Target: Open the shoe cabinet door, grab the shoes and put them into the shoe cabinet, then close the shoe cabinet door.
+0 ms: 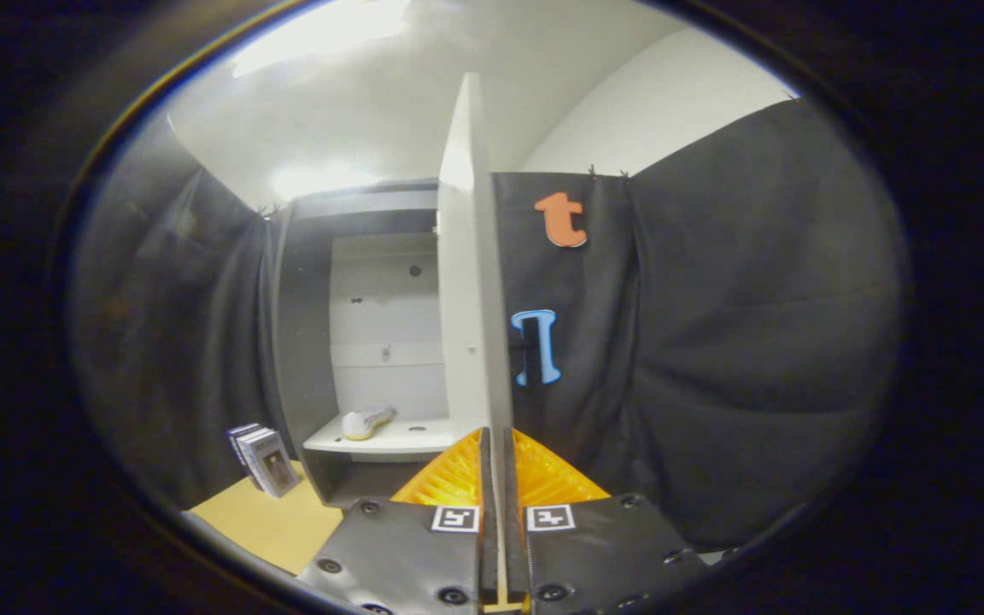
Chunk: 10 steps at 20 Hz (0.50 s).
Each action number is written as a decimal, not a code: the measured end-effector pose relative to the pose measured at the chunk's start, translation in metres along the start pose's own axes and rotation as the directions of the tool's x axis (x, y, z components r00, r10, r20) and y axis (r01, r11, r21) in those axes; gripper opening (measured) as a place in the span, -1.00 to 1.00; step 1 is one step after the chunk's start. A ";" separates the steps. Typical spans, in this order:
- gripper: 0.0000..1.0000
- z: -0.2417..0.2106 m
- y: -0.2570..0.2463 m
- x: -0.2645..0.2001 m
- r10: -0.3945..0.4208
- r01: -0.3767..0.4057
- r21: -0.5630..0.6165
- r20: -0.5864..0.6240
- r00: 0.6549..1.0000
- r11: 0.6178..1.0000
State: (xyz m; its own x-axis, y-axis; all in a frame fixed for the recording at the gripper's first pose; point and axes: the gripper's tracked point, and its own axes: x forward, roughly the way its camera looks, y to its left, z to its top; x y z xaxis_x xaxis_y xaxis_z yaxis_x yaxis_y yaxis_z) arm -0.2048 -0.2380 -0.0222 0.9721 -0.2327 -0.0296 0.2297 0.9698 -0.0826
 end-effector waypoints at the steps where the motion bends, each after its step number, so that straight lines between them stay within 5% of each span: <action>1: -0.88 -0.010 0.015 0.000 0.028 -0.028 -0.005 -0.008 1.000 1.000; 4: -0.88 -0.064 0.072 0.004 0.138 -0.139 -0.002 -0.093 0.986 0.990; 6: -0.68 -0.112 0.108 0.008 0.204 -0.203 0.022 -0.189 0.961 0.979; 10: -0.67 -0.214 0.153 0.015 0.278 -0.261 0.095 -0.337 0.900 0.961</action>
State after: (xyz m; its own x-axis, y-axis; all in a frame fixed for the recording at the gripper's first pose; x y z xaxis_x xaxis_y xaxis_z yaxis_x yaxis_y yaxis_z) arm -0.1655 -0.1090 -0.2486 0.9222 0.0354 -0.3852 -0.0286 0.9993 0.0233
